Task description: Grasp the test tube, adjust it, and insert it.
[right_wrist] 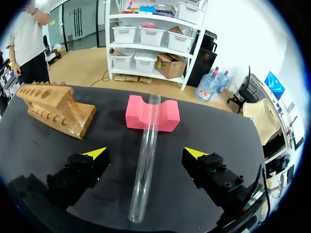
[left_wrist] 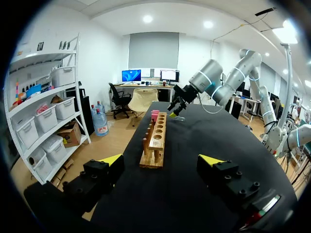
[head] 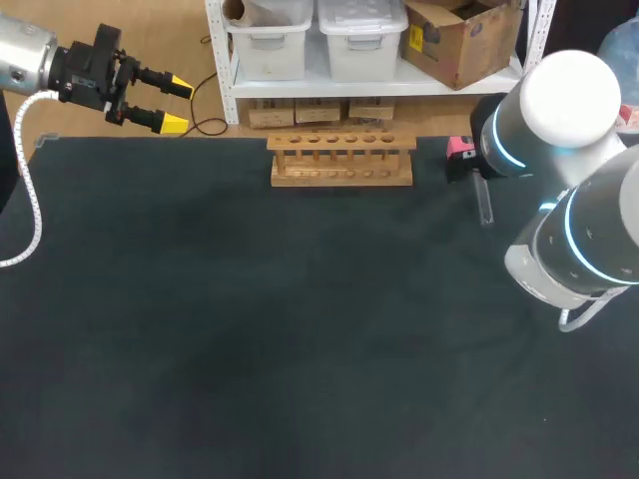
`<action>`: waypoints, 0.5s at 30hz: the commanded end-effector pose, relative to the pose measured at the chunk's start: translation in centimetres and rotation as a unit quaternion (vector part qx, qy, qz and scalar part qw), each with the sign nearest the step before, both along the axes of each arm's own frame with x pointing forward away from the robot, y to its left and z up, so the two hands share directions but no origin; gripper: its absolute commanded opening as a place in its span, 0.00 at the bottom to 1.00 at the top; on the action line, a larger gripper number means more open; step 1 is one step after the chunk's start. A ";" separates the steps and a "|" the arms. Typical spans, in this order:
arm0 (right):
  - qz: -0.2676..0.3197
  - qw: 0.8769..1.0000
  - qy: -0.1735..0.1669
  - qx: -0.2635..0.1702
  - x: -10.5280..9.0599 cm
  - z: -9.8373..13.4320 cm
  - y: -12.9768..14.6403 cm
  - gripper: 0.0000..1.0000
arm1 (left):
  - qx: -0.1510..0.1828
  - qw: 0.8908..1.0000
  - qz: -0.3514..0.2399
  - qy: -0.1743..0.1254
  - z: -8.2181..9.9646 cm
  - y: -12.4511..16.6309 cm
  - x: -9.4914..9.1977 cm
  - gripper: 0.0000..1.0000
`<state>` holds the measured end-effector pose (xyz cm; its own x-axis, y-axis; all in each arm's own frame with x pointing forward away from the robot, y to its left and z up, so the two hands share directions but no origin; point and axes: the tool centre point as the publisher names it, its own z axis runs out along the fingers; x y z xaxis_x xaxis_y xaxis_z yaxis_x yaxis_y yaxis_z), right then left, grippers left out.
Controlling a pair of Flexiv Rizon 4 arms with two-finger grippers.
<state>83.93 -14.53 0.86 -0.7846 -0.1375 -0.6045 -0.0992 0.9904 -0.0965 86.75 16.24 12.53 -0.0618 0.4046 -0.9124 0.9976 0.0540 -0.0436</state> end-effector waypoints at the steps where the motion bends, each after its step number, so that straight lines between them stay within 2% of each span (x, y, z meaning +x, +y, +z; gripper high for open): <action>1: 0.015 1.000 0.015 0.017 1.3 -0.5 -0.2 1.00 | 0.000 1.000 -0.001 0.000 0.0 0.0 0.2 1.00; 15: 0.021 0.999 0.028 0.016 1.9 -1.6 -0.2 0.99 | 0.000 1.000 -0.001 0.000 0.0 0.0 0.2 1.00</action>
<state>85.47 -14.70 -0.89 -0.8014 -0.1512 -0.5787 -0.1390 0.9881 -0.0657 86.75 16.24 12.53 -0.0618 0.4045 -0.9124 0.9976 0.0540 -0.0436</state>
